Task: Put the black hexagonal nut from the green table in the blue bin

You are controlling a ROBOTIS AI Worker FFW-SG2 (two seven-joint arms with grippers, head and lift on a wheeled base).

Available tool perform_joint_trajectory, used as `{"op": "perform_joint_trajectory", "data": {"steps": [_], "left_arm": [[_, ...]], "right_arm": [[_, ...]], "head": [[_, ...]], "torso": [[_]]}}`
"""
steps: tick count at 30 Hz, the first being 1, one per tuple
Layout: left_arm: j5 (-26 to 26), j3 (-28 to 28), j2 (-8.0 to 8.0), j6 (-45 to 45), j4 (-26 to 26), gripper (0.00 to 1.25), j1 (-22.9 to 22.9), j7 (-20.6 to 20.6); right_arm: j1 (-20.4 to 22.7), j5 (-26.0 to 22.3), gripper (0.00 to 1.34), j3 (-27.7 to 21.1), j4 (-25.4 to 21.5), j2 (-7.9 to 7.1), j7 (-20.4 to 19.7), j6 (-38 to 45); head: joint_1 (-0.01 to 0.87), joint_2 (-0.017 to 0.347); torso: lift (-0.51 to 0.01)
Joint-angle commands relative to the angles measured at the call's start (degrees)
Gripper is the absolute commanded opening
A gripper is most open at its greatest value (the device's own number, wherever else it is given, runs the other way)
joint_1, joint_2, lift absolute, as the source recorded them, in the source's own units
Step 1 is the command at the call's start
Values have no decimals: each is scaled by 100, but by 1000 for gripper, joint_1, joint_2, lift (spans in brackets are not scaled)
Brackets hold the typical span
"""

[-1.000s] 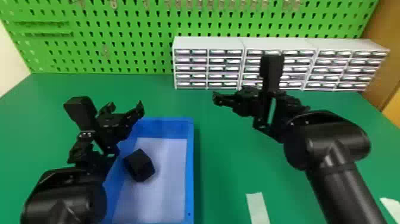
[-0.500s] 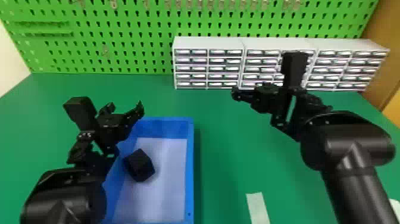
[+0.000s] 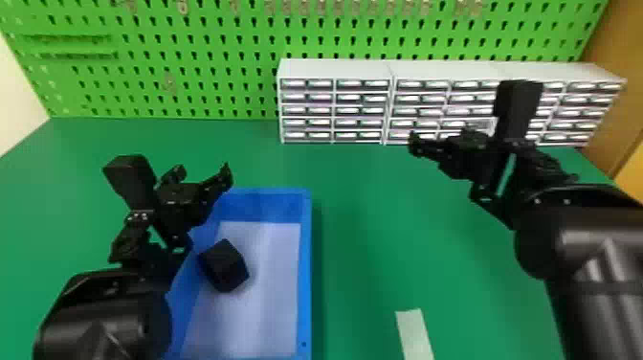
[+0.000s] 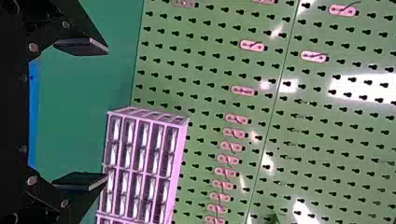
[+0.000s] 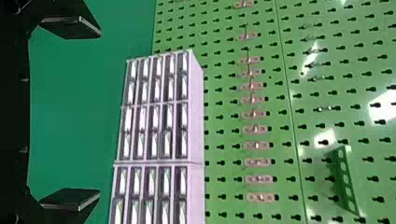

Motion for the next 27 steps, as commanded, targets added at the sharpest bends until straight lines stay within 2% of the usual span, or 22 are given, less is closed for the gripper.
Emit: {"op": "perform_joint_trajectory", "data": {"steps": [1,16,27], "left_arm": [[0,-2,0,4,0,943,0,0],[9,-2,0,4,0,943,-9,0],[9,-2,0,13,0,943,-26,0]], "right_arm": [[92,122,1236,-167,-115,-24,0,26],[426,412,1226,-888,-466,-42,0,70],[646,605,1227,-1117,-519,-112,0,-176]], "head": [[686,51],[686,51],[686,51]], "torso": [[-97],[-97],[-97]]}}
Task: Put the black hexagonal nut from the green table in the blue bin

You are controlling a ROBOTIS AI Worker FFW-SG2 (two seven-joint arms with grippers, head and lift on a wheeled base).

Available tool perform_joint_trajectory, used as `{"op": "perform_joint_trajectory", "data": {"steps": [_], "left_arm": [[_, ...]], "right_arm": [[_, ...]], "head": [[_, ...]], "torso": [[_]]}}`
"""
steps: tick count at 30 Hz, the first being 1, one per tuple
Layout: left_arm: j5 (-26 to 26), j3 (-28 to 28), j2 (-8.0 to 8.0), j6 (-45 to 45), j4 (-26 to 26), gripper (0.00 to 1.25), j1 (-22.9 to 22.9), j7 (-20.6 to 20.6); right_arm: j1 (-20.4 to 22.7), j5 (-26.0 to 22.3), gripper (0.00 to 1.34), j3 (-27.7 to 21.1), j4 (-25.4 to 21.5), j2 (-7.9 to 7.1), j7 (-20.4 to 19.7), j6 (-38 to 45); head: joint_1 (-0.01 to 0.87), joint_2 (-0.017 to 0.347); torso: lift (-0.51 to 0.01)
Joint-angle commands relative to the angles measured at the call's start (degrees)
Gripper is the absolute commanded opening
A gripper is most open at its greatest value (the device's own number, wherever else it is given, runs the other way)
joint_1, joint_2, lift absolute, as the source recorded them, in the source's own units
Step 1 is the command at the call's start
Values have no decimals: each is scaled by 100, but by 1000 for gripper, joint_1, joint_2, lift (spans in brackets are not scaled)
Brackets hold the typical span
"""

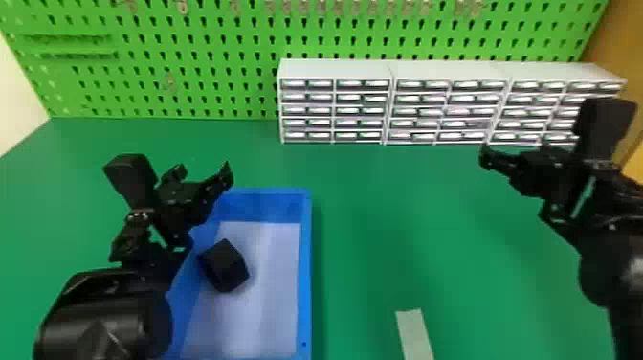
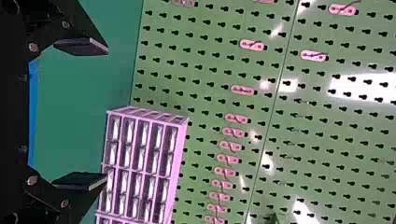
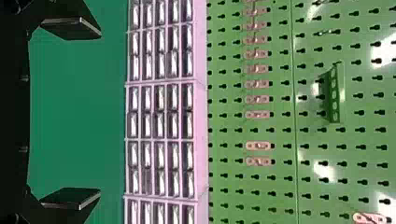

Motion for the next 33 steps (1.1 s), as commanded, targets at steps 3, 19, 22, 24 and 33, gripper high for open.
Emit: {"op": "perform_joint_trajectory", "data": {"steps": [3,19,22,24,33], "left_arm": [[0,-2,-9,0,0,942,-8,0],[9,-19,-9,0,0,943,-16,26],[9,-19,-9,0,0,943,-16,26],[9,-19,-9,0,0,943,-16,26],[27,-28,-9,0,0,942,-16,26]], "right_arm": [[114,67,1227,-48,-2,-40,0,-191],[483,225,1229,-30,68,-75,0,-947],[562,225,1229,14,95,-119,0,-1105],[641,243,1227,40,130,-128,0,-1325],[896,339,1227,14,165,-14,0,-2028]], "head": [[686,51],[686,51],[686,51],[686,51],[686,51]], "torso": [[-97],[-97],[-97],[-97],[-97]]}}
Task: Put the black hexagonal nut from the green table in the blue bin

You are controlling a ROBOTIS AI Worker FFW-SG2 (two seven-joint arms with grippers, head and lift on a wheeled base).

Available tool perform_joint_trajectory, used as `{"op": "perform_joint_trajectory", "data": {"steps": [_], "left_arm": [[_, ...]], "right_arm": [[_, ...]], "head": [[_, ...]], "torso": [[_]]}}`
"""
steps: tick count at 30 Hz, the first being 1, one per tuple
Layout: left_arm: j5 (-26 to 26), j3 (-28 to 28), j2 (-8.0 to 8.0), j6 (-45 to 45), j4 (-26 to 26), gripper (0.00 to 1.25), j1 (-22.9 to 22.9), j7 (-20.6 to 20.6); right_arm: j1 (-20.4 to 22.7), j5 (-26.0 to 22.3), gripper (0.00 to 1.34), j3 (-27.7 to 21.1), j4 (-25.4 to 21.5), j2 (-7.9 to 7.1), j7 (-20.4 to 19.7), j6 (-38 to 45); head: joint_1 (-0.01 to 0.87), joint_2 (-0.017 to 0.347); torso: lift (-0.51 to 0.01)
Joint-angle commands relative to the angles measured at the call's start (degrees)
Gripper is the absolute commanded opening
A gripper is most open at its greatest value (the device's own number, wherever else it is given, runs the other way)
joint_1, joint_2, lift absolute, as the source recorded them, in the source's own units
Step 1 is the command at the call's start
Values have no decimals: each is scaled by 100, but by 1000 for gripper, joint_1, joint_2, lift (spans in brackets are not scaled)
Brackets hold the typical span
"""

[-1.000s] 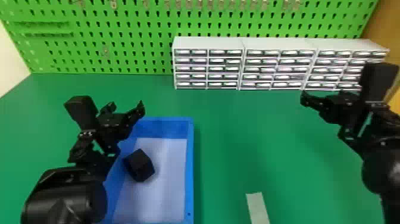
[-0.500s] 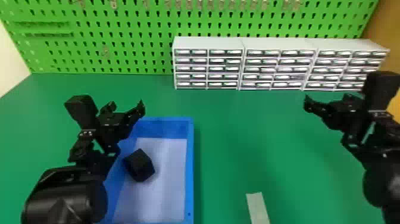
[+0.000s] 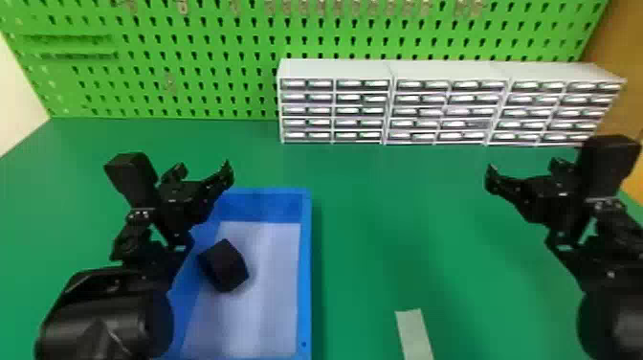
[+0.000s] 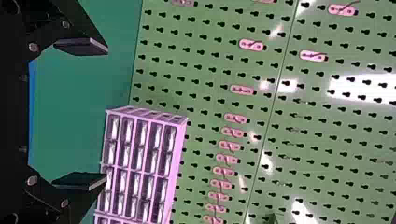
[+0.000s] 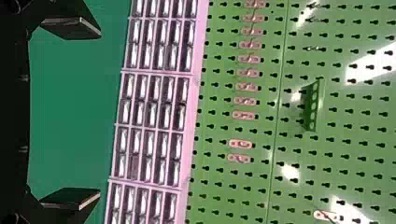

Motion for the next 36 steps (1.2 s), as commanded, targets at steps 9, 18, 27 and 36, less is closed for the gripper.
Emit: {"op": "perform_joint_trajectory", "data": {"steps": [9,18,27,36], "left_arm": [[26,-9,0,-1,0,943,0,-1],[44,9,0,-1,0,942,0,-1],[62,0,0,-1,0,936,9,-1],[62,18,0,-1,0,936,18,-1]], "right_arm": [[311,134,1227,-72,31,194,0,-699],[540,126,1227,24,31,273,0,-814],[637,205,1226,77,31,343,0,-946],[628,249,1226,86,31,325,0,-1051]], "head": [[686,51],[686,51],[686,51],[686,51]], "torso": [[-97],[-97],[-97],[-97]]}}
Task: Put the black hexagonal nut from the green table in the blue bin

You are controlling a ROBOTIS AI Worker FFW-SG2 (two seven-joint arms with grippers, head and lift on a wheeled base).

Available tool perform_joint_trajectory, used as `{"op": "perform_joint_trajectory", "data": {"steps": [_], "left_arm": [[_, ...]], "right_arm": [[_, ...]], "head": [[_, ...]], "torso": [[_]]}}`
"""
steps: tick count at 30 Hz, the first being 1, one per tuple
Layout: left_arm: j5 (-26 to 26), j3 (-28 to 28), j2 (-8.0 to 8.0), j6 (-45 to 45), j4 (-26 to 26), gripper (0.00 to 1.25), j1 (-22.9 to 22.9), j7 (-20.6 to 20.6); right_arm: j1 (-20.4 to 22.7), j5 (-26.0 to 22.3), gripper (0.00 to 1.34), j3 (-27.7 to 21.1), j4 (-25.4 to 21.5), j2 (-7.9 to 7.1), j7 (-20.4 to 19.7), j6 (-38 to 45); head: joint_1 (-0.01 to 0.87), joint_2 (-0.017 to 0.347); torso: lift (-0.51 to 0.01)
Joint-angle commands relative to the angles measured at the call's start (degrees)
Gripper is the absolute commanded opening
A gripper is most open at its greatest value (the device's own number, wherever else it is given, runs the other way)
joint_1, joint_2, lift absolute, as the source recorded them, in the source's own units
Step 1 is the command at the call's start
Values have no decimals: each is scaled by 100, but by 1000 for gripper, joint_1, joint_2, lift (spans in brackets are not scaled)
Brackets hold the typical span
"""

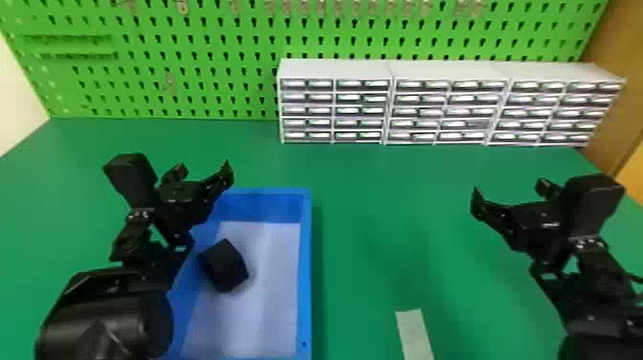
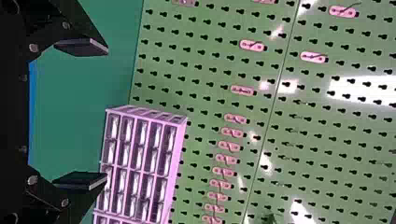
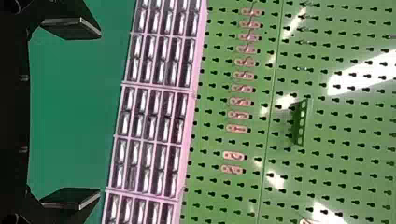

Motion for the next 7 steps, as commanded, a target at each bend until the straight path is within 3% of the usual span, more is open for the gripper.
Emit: {"op": "perform_joint_trajectory", "data": {"steps": [1,7], "left_arm": [[0,15,0,0,0,936,8,0],[0,15,0,0,0,936,8,0]], "right_arm": [[-8,0,1226,-9,0,2,0,-21],[-8,0,1226,-9,0,-7,0,-21]], "head": [[686,51],[686,51]], "torso": [[-97],[-97]]}}
